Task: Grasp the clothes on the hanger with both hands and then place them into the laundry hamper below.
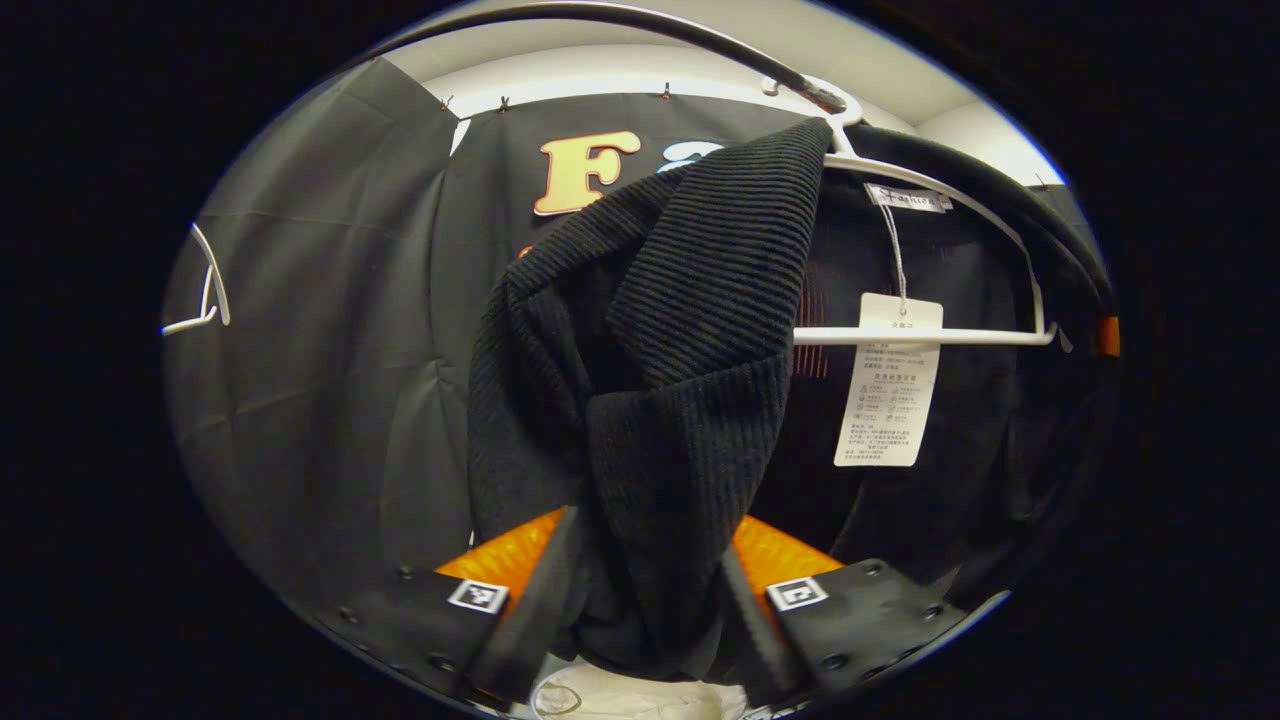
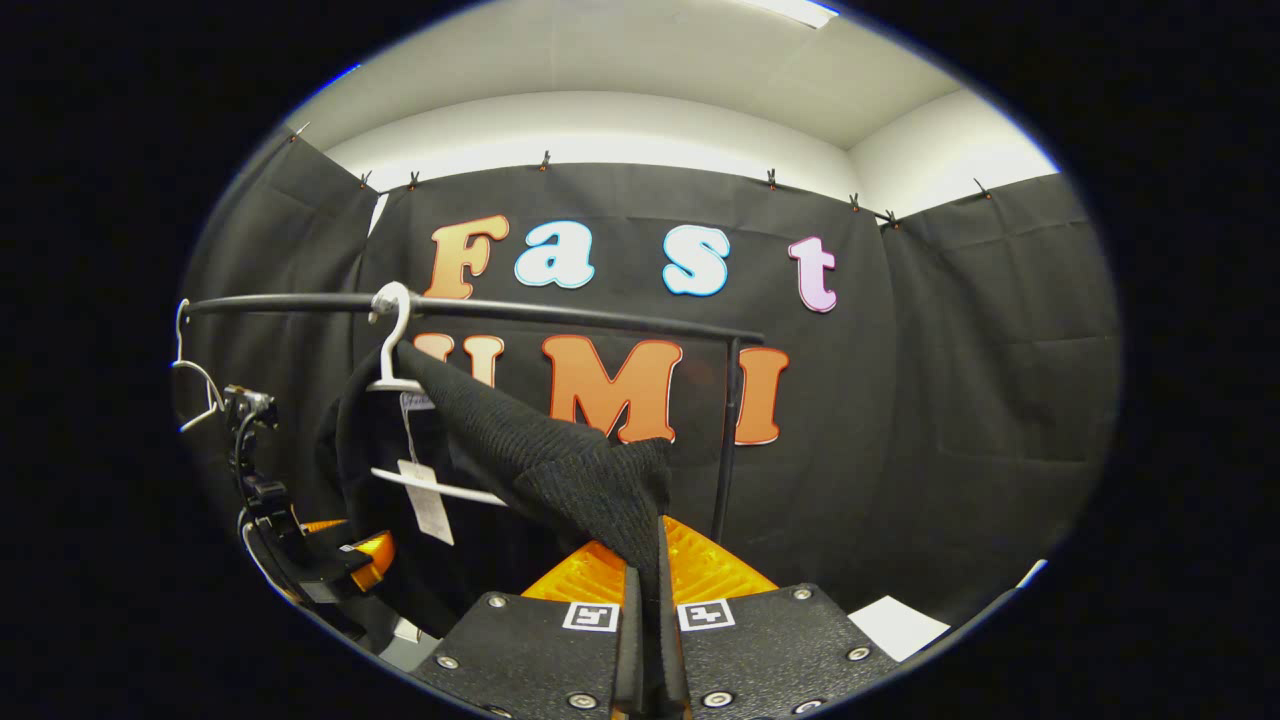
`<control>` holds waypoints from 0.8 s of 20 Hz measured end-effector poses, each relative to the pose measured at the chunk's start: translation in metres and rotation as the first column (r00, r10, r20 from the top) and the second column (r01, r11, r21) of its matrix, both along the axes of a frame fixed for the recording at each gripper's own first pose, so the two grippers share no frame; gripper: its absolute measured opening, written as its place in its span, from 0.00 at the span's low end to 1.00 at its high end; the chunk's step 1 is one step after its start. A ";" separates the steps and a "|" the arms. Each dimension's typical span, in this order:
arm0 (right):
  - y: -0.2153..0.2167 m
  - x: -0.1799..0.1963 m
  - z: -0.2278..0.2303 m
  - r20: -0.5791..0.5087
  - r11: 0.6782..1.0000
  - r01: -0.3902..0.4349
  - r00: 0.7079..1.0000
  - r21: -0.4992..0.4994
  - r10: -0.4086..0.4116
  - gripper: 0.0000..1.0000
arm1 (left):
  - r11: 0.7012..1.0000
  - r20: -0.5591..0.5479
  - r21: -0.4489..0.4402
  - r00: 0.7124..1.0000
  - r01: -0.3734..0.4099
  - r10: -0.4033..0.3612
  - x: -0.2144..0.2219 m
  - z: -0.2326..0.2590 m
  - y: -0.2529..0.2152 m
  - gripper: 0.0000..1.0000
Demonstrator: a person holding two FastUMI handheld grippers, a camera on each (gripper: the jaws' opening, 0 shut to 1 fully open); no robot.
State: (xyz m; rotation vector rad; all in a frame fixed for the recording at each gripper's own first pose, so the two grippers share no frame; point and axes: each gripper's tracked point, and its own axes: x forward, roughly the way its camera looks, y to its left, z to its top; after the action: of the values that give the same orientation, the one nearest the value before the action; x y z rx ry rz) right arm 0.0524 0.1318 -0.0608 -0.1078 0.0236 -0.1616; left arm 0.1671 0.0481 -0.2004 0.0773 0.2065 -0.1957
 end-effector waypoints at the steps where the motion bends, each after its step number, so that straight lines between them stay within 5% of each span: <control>1: -0.005 0.004 0.009 0.009 1.000 -0.004 1.000 -0.008 0.004 0.07 | 1.000 -0.001 -0.001 1.000 0.006 -0.006 0.001 0.001 -0.001 0.74; 3: -0.012 0.015 0.021 0.018 1.000 -0.017 1.000 -0.025 0.018 0.07 | 1.000 -0.005 0.010 1.000 0.012 -0.012 0.002 0.000 -0.001 0.70; 7: -0.022 0.043 0.037 0.017 0.997 -0.068 0.997 -0.030 0.069 0.07 | 0.999 0.006 0.050 1.000 0.013 -0.013 0.007 0.005 0.004 0.37; 8: -0.024 0.050 0.040 0.015 0.996 -0.081 0.997 -0.026 0.082 0.07 | 0.999 0.003 0.042 1.000 0.022 -0.022 0.006 0.007 0.004 0.37; 10: -0.024 0.063 0.041 0.013 0.994 -0.112 0.994 -0.015 0.112 0.07 | 0.999 0.023 0.045 0.999 -0.031 0.030 0.007 0.015 0.017 0.12; 16: -0.025 0.099 0.041 -0.001 0.983 -0.181 0.983 -0.010 0.181 0.07 | 0.993 0.046 -0.002 0.992 -0.119 0.119 0.013 0.044 0.057 0.12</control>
State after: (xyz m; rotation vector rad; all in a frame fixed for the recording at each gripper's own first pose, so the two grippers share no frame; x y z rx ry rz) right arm 0.1519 0.1070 -0.0200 -0.1193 0.0126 0.0204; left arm 0.1801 0.1056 -0.1564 0.0704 0.1650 -0.0749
